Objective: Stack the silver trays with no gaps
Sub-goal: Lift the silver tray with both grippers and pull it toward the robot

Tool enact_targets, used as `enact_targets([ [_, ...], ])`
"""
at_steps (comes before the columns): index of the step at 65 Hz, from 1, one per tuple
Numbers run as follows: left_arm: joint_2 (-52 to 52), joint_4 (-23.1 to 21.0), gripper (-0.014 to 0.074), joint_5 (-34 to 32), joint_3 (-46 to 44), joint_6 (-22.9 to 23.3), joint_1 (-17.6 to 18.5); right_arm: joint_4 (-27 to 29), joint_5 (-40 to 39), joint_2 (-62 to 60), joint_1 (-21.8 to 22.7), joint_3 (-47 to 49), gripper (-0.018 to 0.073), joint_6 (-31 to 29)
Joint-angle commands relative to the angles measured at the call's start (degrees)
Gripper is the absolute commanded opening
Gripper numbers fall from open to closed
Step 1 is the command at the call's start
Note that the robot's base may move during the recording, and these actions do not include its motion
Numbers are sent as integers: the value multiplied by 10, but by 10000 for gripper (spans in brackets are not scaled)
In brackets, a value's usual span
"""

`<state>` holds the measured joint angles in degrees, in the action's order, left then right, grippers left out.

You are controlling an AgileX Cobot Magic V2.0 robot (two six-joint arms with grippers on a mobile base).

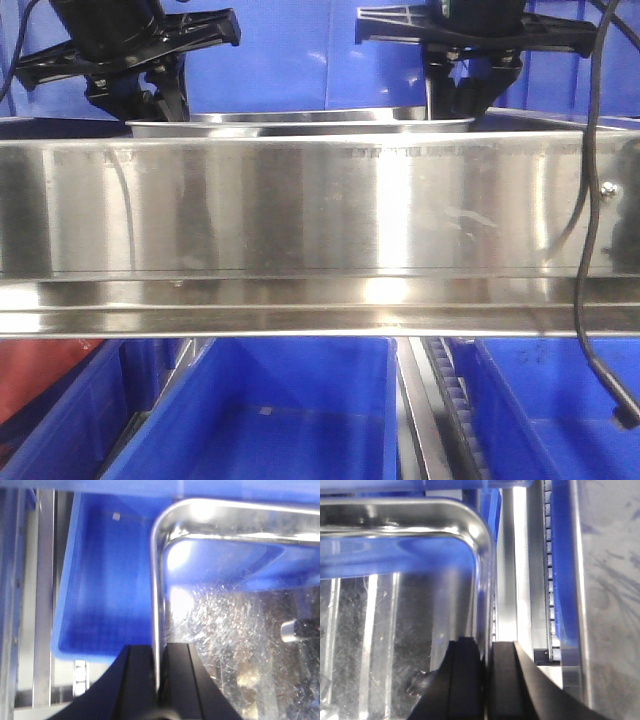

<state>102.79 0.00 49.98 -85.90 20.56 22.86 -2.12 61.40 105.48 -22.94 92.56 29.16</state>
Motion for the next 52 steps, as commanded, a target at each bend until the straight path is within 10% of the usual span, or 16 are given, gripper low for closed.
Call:
enact_targets([
  [1,-5,0,-6,32,-10,-5,7,-17,5,-23,-1,1,-62,-7],
  [16,-80,35,-15,28,-24,46,37,-28,-6,-91,-3,1,-62,-6],
  [32,-165,184,-15,38,-24,171,124,-148,18,-178,-53,-3,-57,59],
  [52,-248,217,-16,65,-24,190,179,-178,13,-281,-96,-46,-57,86],
])
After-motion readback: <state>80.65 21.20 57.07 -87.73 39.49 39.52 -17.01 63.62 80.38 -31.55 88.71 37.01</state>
